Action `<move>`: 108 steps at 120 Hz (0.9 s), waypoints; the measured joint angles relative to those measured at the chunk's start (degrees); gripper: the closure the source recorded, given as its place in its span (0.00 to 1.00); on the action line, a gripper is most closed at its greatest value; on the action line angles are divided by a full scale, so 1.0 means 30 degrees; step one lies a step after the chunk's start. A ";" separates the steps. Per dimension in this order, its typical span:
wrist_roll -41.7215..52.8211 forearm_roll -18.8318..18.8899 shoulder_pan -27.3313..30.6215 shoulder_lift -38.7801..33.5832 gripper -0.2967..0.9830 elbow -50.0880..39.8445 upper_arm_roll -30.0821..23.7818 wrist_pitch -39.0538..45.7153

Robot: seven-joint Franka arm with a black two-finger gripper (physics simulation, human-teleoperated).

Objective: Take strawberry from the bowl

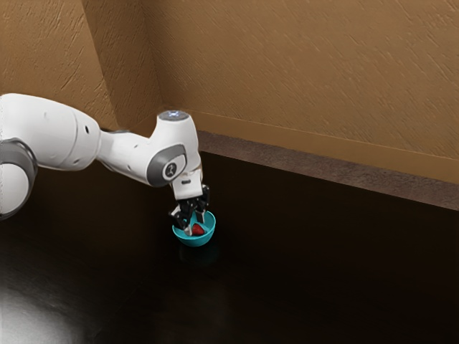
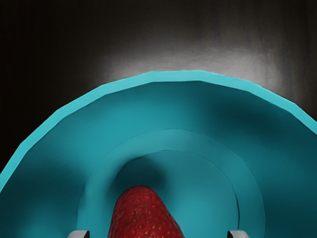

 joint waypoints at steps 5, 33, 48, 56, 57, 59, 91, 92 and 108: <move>0.0086 -0.0003 0.0001 0.0125 0.52 -0.0004 0.0000 0.0053; 0.0462 -0.0042 0.0053 0.0379 0.66 0.0021 0.0000 0.0242; 0.0545 -0.0069 0.0086 0.0248 0.77 0.0012 -0.0001 0.0452; 0.0576 -0.0083 0.0079 -0.0044 0.81 -0.0089 0.0001 0.0585; 0.0578 -0.0086 0.0076 -0.0093 0.81 -0.0117 0.0001 0.0602; 0.0579 -0.0086 0.0065 -0.0261 0.82 -0.0217 0.0001 0.0634; 0.0371 -0.0117 -0.1548 -0.3374 0.85 -0.1799 -0.0037 0.0882; 0.0356 -0.0126 -0.1618 -0.3445 0.85 -0.1839 -0.0089 0.0883; 0.0057 -0.0348 -0.2309 -0.3721 0.85 -0.1958 -0.1523 0.0894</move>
